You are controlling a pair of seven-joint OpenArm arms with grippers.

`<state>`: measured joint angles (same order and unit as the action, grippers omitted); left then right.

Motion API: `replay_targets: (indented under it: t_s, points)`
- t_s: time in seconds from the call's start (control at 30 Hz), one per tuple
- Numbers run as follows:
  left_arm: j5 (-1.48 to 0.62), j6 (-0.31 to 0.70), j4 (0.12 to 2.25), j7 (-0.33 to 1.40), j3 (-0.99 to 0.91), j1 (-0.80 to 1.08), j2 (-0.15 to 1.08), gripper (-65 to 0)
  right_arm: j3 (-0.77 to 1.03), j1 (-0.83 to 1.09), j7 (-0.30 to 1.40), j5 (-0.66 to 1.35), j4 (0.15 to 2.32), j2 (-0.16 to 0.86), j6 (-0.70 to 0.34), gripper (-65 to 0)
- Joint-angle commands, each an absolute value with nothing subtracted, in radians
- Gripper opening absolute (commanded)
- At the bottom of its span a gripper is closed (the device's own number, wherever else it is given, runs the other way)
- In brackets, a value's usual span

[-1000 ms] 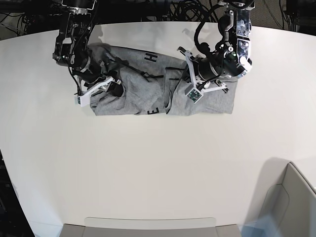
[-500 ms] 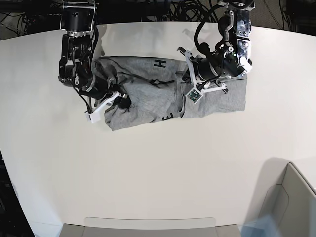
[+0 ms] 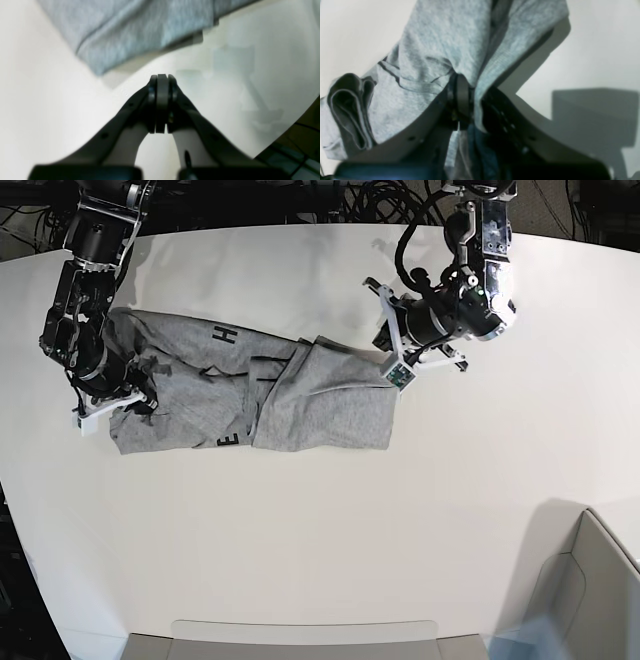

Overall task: Fold the T-shirt properly
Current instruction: 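Grasp the folded bundle with both grippers and lift it together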

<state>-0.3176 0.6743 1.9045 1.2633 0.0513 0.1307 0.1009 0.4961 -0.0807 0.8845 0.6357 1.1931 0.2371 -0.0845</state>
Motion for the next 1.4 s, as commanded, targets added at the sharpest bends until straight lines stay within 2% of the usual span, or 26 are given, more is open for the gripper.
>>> replay_targets:
  t_s: [0.0,0.17,0.3,0.57,0.8,1.03,1.23,1.37]
  points:
    - [-0.323,0.673,1.925,1.259,0.016,0.119,0.105,-65.0,0.498,-0.079,0.914,0.581,1.208,0.262,-0.03,-65.0]
    - [-0.325,0.674,1.925,1.262,-0.116,0.119,0.11,-65.0,0.49,-0.05,0.914,0.581,1.345,0.26,0.045,-65.0]
    - [-0.323,0.674,1.925,1.285,-0.214,0.12,0.116,-65.0,0.386,-0.03,0.914,0.579,1.458,0.245,0.148,-65.0]
    - [-0.323,0.674,1.92,1.336,-0.259,0.122,0.188,-65.0,0.059,-0.033,0.914,0.579,1.644,0.248,0.437,-65.0]
    - [-0.323,0.674,1.92,1.336,-0.262,0.136,0.189,-65.0,-0.231,-0.134,0.914,0.483,1.664,0.268,0.634,-65.0]
    - [-0.323,0.674,1.92,1.325,-0.263,0.13,0.189,-65.0,-0.269,-0.177,0.914,0.526,1.658,0.269,0.642,-65.0]
    - [-0.323,0.674,1.913,1.253,-0.249,-0.007,0.179,-65.0,-0.226,-0.136,0.914,0.532,1.658,0.297,0.641,-65.0]
    - [-0.32,0.665,1.765,1.202,-0.213,-0.105,0.154,-65.0,-0.185,-0.099,0.914,0.533,1.662,0.323,0.638,-65.0]
